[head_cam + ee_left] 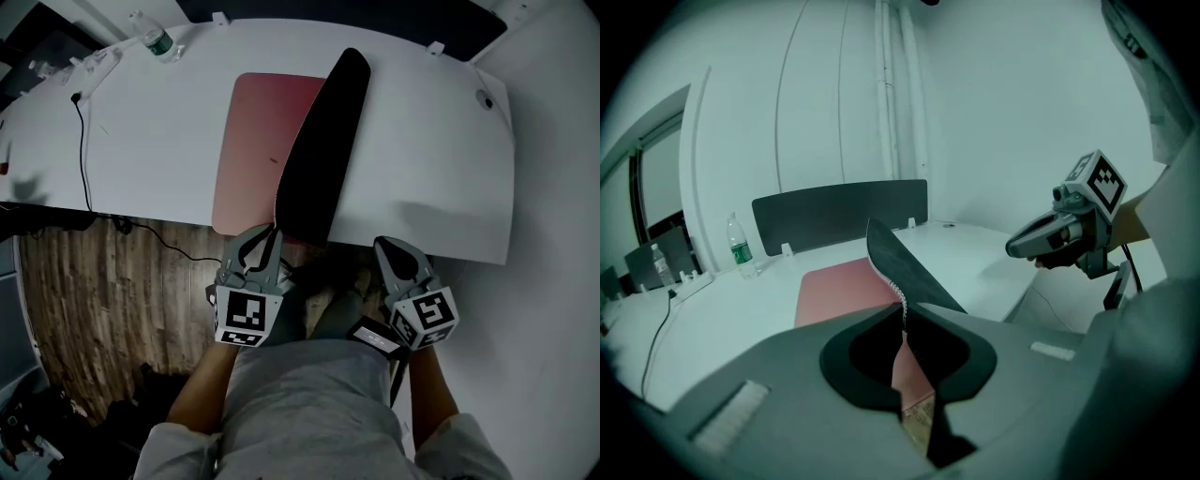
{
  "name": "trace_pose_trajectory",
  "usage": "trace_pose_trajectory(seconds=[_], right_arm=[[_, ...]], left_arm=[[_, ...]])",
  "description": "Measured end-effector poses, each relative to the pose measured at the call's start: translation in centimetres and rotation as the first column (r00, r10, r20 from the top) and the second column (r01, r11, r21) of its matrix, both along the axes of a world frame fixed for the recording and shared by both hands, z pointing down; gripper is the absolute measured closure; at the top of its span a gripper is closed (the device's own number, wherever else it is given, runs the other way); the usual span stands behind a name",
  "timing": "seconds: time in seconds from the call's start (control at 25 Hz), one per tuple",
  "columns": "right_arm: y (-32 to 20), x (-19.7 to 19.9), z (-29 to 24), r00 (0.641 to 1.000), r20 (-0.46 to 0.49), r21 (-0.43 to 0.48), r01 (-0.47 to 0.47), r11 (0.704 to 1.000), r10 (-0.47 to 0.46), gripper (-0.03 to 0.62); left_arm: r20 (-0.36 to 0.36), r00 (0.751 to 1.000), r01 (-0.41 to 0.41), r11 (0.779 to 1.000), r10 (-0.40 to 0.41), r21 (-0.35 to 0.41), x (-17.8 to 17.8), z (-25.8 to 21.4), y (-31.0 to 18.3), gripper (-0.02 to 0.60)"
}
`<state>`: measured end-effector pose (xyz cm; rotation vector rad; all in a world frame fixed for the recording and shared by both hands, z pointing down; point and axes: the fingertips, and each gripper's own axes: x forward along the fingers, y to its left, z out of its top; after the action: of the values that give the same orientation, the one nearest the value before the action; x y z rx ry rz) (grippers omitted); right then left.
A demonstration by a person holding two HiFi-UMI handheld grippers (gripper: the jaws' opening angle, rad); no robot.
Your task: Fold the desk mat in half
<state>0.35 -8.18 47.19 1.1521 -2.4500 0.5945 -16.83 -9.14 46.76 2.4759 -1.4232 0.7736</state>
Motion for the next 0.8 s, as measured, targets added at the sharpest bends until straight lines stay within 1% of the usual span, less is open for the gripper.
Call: trace_pose_trajectory(seconds=[0.16,0.28,0.52,0.8], right_arm=[[-0.3,-1.6,0.1,1.0,-0.008,0.0,0.011,1.0,-0.011,0.588],[-0.4,-2.5,0.3,1.0,-0.014,-0.003,0.018,1.0,-0.018,0.588],[-0.7,-4.7,0.5,0.999,-0.024,-0.01,0.03,0.999,-0.03,0.588],[-0.9,-7.4,1.0,0.996,-0.04,-0.021,0.073,0.997,-0.074,0.588]], left_arm=[[-0.008,0.999,0.039,0.999,-0.039,-0.03,-2.6,1.2,0.2,0.545],[-0.02,0.997,0.075,0.995,-0.077,-0.073,-4.4,2.6,0.5,0.545],[-0.071,0.983,0.159,0.975,-0.171,-0.153,-8.4,4.7,1.0,0.543],[-0.065,0.974,0.203,0.965,-0.216,-0.167,-11.4,5.7,0.7,0.543]])
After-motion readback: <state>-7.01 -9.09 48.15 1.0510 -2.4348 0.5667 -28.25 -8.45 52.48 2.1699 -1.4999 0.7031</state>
